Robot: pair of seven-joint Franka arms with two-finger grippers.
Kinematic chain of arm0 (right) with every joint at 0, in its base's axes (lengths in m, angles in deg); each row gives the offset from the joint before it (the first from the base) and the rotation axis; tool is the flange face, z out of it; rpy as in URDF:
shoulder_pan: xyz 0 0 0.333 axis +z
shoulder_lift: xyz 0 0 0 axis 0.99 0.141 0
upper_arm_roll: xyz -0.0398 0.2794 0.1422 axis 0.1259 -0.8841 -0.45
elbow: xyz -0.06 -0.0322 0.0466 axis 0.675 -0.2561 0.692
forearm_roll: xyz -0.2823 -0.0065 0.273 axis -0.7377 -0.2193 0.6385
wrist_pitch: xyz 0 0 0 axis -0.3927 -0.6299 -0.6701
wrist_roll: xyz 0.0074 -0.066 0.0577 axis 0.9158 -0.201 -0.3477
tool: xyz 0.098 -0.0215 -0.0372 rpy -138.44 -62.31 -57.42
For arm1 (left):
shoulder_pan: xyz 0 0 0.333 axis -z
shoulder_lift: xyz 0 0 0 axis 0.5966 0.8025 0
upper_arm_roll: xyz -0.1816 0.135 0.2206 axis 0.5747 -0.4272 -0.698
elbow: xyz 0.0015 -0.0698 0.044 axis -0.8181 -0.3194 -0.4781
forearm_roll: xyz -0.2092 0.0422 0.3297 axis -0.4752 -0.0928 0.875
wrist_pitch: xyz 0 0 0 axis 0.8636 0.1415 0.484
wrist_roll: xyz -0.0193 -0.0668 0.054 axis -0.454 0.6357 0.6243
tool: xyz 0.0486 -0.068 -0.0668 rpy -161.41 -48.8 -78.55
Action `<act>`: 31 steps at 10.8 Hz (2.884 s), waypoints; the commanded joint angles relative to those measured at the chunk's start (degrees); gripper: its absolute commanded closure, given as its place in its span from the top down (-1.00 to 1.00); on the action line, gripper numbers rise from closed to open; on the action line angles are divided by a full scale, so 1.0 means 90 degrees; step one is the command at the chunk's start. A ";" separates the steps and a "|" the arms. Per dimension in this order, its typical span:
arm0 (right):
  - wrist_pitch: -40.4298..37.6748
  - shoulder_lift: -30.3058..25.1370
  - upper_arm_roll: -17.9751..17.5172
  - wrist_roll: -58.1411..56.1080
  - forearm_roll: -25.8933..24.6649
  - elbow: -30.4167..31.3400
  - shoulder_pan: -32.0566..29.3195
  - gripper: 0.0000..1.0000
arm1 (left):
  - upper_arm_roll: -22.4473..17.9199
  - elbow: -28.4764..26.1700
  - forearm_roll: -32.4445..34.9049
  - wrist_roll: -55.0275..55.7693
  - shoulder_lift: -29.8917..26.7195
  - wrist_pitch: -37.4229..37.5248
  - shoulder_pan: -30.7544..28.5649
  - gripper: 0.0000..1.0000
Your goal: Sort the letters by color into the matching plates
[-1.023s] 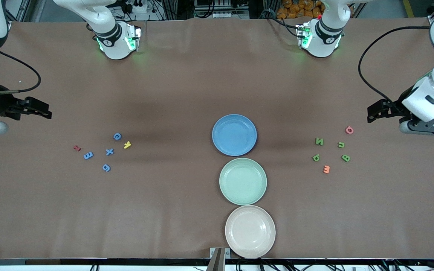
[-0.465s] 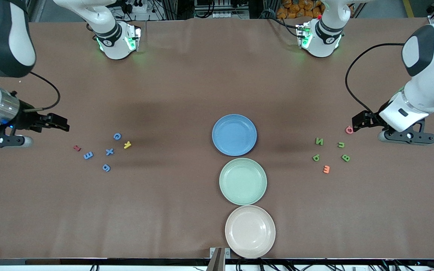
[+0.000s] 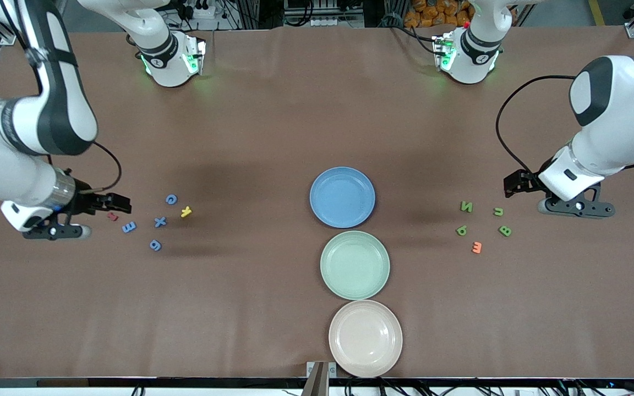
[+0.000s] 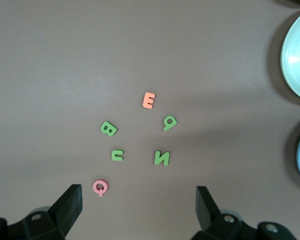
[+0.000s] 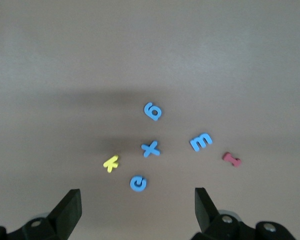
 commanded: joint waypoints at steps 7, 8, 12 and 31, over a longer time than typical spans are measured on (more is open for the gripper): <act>0.2662 0.1223 -0.0255 -0.0006 0.0070 0.0779 -0.0132 1.00 | 0.0298 -0.0727 0.0068 0.0174 0.0573 -0.1051 0.0013 1.00; 0.2839 0.1330 -0.0275 -0.0006 0.0070 0.0828 -0.0190 1.00 | 0.0327 -0.0862 0.0068 0.0183 0.0680 -0.1294 0.0013 1.00; 0.3054 0.1643 -0.0353 -0.0055 0.0030 0.0809 -0.0317 1.00 | 0.0444 -0.1732 0.0068 0.0348 0.0974 -0.2691 0.0023 1.00; 0.4061 0.2239 -0.0363 -0.0065 -0.0282 0.0779 -0.0249 -0.15 | 0.0474 -0.2035 0.1230 0.0398 0.1961 -0.3347 -0.0094 0.59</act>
